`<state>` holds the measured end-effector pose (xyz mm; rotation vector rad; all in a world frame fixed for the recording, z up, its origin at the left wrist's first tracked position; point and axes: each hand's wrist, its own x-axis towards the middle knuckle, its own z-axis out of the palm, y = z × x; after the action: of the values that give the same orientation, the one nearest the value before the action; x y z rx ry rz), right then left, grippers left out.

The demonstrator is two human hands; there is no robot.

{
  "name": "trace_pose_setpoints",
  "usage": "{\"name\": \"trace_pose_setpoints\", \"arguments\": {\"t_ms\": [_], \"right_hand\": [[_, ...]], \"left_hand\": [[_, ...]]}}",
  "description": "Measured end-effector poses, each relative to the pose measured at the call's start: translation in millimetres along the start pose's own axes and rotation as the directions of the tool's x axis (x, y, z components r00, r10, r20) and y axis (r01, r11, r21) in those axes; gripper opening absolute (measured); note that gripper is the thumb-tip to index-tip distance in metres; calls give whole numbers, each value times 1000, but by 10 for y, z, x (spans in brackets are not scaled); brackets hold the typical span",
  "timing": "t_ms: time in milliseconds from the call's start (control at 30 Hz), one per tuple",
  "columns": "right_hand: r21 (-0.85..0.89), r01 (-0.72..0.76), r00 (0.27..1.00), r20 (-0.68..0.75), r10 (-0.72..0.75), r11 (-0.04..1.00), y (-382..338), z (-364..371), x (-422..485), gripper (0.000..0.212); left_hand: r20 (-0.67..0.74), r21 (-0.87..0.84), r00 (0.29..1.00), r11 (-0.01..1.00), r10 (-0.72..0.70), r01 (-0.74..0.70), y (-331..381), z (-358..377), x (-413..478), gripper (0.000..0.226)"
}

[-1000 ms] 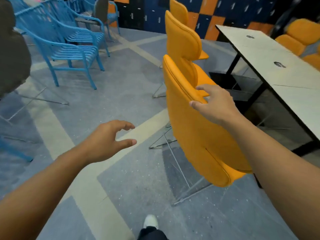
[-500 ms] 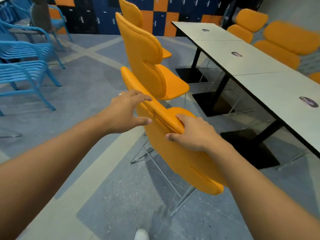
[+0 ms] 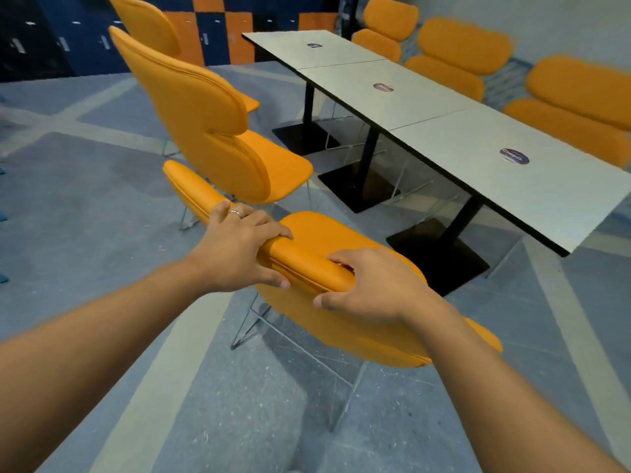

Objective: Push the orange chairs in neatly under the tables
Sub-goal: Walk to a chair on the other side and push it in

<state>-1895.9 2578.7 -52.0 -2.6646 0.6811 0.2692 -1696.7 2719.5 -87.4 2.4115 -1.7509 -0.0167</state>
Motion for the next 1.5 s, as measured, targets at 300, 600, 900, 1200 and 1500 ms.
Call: {"name": "trace_pose_setpoints", "arguments": {"t_ms": [300, 600, 900, 1200, 1500], "right_hand": [[-100, -326, 931, -207, 301, 940, -184, 117, -130, 75], [-106, -419, 878, -300, 372, 902, -233, 205, -231, 81], [-182, -484, 857, -295, 422, 856, -156, 204, -294, 89], [-102, -607, 751, -397, 527, 788, -178, 354, -413, 84], [-19, -681, 674, -406, 617, 732, -477, 478, -496, 90]], "left_hand": [[-187, -16, 967, 984, 172, -178, -182, 127, 34, 83], [-222, 32, 959, 984, 177, -174, -179, 180, 53, 84], [-246, 39, 953, 984, 176, -172, -209, 177, 85, 87], [-230, 46, 953, 980, 199, -194, -246, 190, 39, 80], [-240, 29, 922, 951, 305, -307, -422, 157, -12, 73]]}}
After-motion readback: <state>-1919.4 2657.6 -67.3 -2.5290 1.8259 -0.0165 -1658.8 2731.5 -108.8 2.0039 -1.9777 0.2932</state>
